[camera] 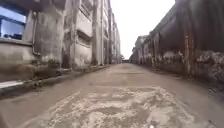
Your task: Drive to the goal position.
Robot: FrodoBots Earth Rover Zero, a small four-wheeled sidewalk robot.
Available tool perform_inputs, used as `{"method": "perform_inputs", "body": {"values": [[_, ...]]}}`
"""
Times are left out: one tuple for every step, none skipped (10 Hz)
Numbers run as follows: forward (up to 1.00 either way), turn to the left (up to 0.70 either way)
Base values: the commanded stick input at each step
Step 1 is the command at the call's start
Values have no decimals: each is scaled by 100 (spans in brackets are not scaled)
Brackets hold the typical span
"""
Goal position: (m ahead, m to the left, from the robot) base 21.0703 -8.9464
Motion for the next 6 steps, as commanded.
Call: {"method": "perform_inputs", "body": {"values": [[50, 0], [50, 0], [50, 0], [50, 0], [50, 0], [50, 0]]}}
